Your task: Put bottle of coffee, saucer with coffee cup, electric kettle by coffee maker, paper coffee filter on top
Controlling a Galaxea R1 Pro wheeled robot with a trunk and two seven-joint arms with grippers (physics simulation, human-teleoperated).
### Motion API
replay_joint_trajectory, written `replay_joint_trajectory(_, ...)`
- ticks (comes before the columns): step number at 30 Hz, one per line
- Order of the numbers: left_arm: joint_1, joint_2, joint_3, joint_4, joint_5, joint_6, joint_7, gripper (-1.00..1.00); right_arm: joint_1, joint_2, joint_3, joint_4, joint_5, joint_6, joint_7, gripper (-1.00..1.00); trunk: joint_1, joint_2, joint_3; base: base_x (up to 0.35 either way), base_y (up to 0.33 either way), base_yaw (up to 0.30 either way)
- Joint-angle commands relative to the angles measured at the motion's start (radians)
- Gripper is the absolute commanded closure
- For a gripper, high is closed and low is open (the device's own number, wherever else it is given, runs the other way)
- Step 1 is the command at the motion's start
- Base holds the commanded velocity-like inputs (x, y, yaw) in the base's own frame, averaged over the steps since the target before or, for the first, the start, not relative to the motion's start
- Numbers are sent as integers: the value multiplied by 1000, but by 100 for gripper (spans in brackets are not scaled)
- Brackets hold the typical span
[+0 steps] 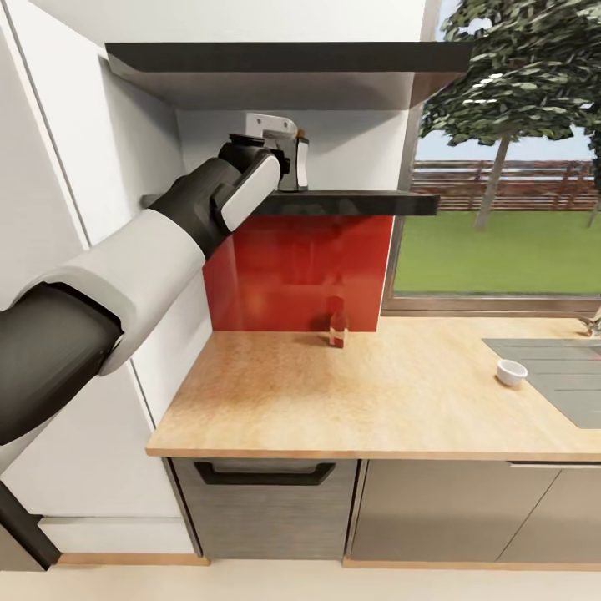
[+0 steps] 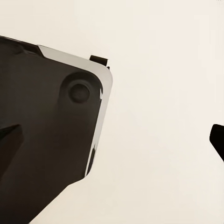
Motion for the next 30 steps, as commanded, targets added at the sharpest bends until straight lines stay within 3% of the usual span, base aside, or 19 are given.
replay_joint_trajectory(1,-2,0,-4,0,7,2,8,-100,-1,-1,4,0,4,-3,2,-100,1,-2,-2,13,0,-30)
replay_joint_trajectory(10,-1,1,-4,-2,4,3,8,-100,1,-1,4,0,3,-3,1,-100,1,-2,-2,3,0,-168)
replay_joint_trajectory(18,-1,3,-4,2,3,1,8,-100,2,0,4,0,4,-3,2,-100,1,-2,-2,156,86,-17)
replay_joint_trajectory(30,9,3,-4,0,4,0,8,-100,9,-1,4,1,3,-3,2,-100,1,-2,-2,15,118,-37)
